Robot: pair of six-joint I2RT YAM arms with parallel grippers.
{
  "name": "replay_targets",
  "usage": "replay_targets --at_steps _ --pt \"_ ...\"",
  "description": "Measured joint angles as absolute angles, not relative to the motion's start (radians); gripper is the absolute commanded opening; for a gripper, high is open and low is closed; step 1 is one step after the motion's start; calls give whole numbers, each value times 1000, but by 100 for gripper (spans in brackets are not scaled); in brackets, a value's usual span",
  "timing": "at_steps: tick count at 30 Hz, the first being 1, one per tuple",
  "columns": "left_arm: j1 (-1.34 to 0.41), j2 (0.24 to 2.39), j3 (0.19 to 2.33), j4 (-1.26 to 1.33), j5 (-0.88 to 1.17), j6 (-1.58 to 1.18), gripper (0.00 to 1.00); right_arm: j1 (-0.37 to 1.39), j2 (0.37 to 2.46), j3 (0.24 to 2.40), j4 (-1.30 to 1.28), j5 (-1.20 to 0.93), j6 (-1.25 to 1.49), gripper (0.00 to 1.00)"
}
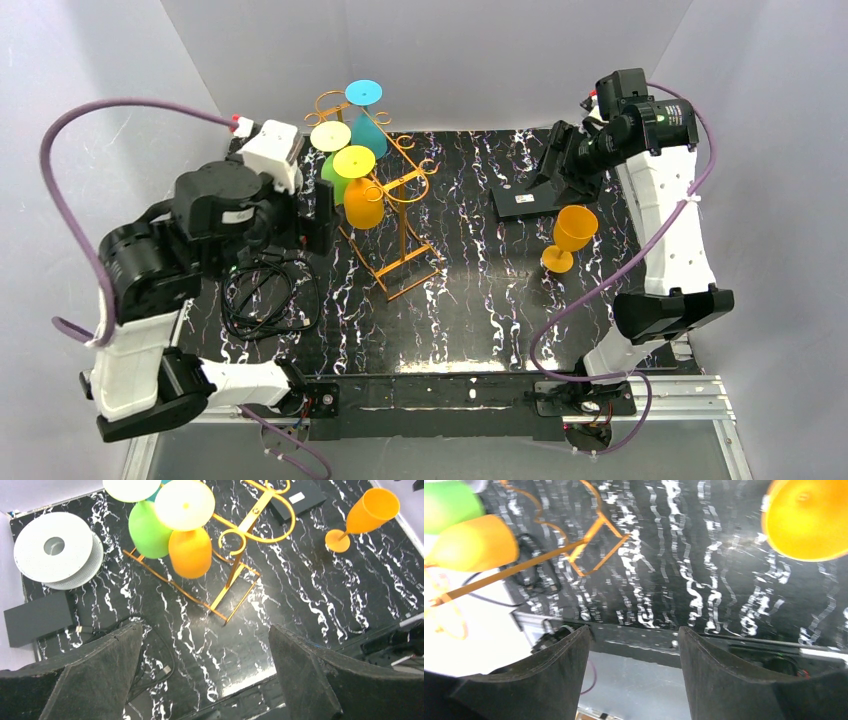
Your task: Take the wine glass off the wine glass rack
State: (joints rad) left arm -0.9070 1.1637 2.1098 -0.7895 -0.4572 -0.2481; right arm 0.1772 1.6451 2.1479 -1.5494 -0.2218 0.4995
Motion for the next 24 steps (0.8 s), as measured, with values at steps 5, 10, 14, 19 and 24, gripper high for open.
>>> replay_targets --at_steps 5,10,14,19,24 --pt "-883 1239 2126 -704 -478 -278 95 177 1642 2156 -1434 -432 576 74" --pt "-760 1380 2268 -673 -412 -407 92 178 1546 1973 -1070 -617 794 75" --pt "-707 1445 2320 -681 -383 -488 92 178 1524 1882 -786 -746 987 75" --pt "-659 1394 2211 -662 -369 -567 91 179 1655 1984 -645 -832 1074 75" --pt "-637 1344 2194 -655 -348 -604 91 186 1738 1996 -550 -854 1136 74"
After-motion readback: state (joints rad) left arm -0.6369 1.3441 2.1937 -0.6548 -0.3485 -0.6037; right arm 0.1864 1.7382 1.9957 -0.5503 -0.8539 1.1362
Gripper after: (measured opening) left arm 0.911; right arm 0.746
